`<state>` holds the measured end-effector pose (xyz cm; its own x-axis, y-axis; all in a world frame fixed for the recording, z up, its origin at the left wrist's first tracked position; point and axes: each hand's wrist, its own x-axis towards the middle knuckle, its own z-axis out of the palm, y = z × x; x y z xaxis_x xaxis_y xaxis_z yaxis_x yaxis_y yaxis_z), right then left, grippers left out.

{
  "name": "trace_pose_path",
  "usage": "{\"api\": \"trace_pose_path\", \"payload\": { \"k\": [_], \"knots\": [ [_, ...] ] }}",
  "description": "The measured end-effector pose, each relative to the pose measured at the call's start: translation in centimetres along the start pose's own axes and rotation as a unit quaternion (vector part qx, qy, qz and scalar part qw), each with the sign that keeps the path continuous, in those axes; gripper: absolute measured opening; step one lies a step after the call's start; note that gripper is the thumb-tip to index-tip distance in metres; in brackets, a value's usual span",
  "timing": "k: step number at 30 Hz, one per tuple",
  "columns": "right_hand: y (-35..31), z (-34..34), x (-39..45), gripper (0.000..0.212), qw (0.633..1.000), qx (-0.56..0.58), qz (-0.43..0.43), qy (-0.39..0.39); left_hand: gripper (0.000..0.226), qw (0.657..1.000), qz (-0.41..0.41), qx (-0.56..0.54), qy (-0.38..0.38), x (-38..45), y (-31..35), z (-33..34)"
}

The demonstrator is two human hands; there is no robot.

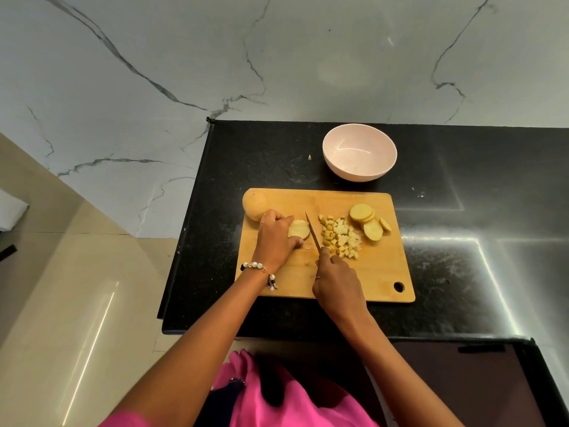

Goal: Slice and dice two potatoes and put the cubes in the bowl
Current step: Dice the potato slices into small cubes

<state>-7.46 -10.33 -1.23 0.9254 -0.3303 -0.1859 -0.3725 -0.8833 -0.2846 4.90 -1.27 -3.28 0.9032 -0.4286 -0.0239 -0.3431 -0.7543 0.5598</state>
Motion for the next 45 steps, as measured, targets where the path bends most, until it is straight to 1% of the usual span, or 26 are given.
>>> {"api": "trace_pose_path", "payload": {
  "k": [3,6,8,10,13,18,20,23,26,28,29,30,32,33,34,36,38,45],
  "knots": [
    [0.1,0.0,0.1,0.057,1.000,0.008,0.002,-0.002,0.065,1.000,-0.004,0.000,-0.017,0.3,-0.1,-0.1],
    [0.0,-0.4,0.3,0.055,0.999,0.017,0.012,0.027,0.067,0.999,0.012,-0.003,-0.032,0.4,-0.3,-0.3],
    [-0.3,-0.4,0.5,0.052,0.998,0.028,0.002,0.047,0.068,0.999,0.023,-0.004,-0.037,0.6,-0.4,-0.5],
    [-0.9,-0.3,0.5,0.050,0.999,0.032,-0.004,0.043,0.066,0.999,0.031,0.001,-0.040,0.7,-0.4,-0.6],
    [-1.4,-0.1,0.7,0.047,0.999,0.019,0.006,0.030,0.062,0.999,0.040,-0.005,-0.036,0.9,-0.4,-0.4],
    [-1.8,-0.1,0.4,0.049,1.000,-0.009,0.006,0.027,0.058,0.998,0.052,-0.016,-0.020,1.2,-0.6,-0.2],
    [-2.2,-0.1,0.6,0.046,0.999,-0.033,-0.001,0.037,0.057,0.998,0.057,-0.021,-0.015,1.3,-0.7,-0.2],
    [-2.7,0.2,1.0,0.042,0.998,-0.035,-0.013,0.047,0.056,0.998,0.061,-0.024,-0.008,1.4,-0.7,-0.2],
    [-2.0,0.8,0.0,0.047,0.998,-0.036,-0.018,0.038,0.056,0.997,0.067,-0.027,0.005,1.2,-0.8,0.0],
    [-1.4,1.3,-1.6,0.053,0.997,-0.078,-0.021,0.014,0.056,0.997,0.073,-0.026,0.014,1.0,-0.9,0.1],
    [-1.0,1.5,-2.3,0.056,0.995,-0.091,-0.018,0.023,0.055,0.997,0.076,-0.023,0.018,0.9,-1.0,0.1],
    [-0.8,1.4,-2.9,0.058,0.997,-0.081,-0.015,0.006,0.055,0.996,0.079,-0.021,0.020,0.9,-1.1,0.1],
    [-0.4,0.6,-3.3,0.055,0.999,-0.032,-0.011,0.002,0.056,0.996,0.083,-0.031,0.016,0.7,-1.0,0.0],
    [-0.3,0.3,-3.1,0.053,1.000,-0.007,-0.007,0.004,0.057,0.996,0.084,-0.042,0.010,0.6,-1.1,-0.1],
    [-0.2,0.1,-2.9,0.052,1.000,0.004,-0.009,0.022,0.058,0.995,0.085,-0.048,0.003,0.6,-1.2,-0.2],
    [-0.6,-0.3,-2.1,0.052,0.999,0.001,-0.012,0.051,0.064,0.995,0.085,-0.046,-0.015,0.5,-1.5,-0.3],
    [-1.0,-0.4,-0.8,0.050,0.998,0.001,-0.012,0.063,0.066,0.995,0.079,-0.046,-0.024,0.4,-1.5,-0.3],
    [-1.8,0.1,0.8,0.045,0.999,0.000,-0.019,0.045,0.057,0.996,0.052,-0.072,0.004,0.2,-1.1,-0.3]
  ]
}}
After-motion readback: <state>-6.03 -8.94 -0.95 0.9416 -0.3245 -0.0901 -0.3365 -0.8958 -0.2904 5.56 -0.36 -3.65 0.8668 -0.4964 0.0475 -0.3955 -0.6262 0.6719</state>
